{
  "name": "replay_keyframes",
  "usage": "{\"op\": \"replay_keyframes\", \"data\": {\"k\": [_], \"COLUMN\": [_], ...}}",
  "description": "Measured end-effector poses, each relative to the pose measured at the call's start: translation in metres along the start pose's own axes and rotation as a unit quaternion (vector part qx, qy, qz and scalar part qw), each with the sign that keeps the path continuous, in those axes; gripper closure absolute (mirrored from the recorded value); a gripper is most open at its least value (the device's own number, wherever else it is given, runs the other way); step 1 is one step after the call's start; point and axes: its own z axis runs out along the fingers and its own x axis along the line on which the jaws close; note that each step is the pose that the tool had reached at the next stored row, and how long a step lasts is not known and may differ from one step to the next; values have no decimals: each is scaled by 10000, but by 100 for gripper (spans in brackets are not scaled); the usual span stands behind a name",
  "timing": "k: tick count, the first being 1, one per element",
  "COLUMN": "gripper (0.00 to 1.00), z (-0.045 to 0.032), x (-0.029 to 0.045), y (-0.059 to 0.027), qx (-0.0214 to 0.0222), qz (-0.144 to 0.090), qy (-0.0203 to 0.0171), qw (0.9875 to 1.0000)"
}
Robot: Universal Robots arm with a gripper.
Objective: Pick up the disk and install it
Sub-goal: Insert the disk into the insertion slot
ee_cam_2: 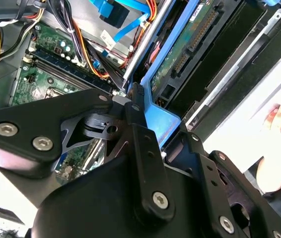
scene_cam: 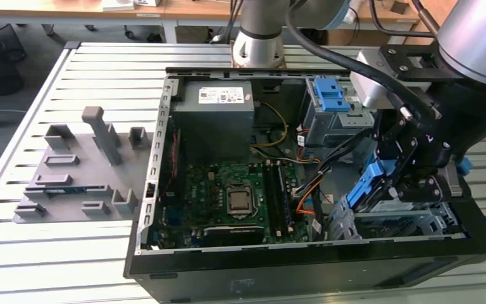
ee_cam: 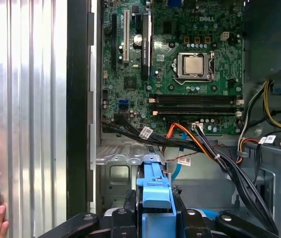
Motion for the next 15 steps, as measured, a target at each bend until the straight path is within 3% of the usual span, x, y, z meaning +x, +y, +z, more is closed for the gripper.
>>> {"op": "replay_keyframes", "data": {"k": [15], "gripper": [64], "z": [120], "x": [3], "y": [0], "qx": [0], "qz": [0], "qy": [1], "qw": [10000]}}
